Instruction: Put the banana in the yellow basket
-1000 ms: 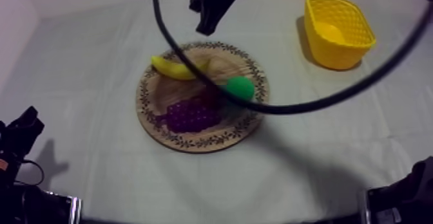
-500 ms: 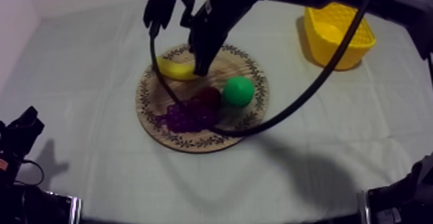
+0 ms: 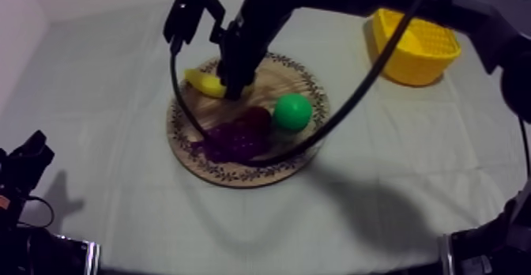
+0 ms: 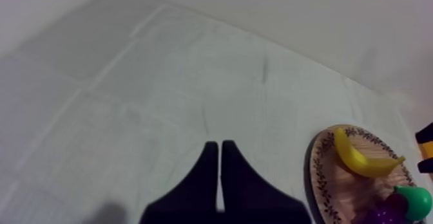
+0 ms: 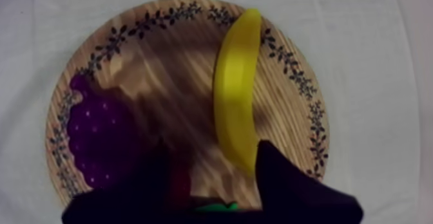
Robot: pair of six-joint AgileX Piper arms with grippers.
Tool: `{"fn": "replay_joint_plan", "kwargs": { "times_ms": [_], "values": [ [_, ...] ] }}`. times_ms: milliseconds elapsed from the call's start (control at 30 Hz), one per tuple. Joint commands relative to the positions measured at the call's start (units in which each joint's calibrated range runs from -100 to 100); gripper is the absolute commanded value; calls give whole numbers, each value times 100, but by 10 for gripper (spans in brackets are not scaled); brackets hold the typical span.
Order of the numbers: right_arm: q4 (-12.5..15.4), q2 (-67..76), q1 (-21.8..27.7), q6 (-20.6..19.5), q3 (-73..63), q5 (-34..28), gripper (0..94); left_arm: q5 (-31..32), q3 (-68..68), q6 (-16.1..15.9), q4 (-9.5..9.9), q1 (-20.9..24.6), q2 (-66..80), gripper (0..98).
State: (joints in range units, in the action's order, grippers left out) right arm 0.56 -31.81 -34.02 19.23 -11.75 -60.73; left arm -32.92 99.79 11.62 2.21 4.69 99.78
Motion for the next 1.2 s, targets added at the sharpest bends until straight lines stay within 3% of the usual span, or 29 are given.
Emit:
{"fn": "replay_joint_plan", "kwargs": {
  "times_ms": [0, 833, 1167],
  "values": [
    [-19, -239, -2, -31, -233, -34, 411, 2, -1, 2, -3, -2, 5, 1],
    [-244, -2507, 43, -334, -2534, -490, 391, 2, -1, 3, -3, -2, 5, 1],
    [-258, -2813, 67, -304, -2808, -511, 276, 2, -1, 1, -3, -2, 5, 1]
  ]
}}
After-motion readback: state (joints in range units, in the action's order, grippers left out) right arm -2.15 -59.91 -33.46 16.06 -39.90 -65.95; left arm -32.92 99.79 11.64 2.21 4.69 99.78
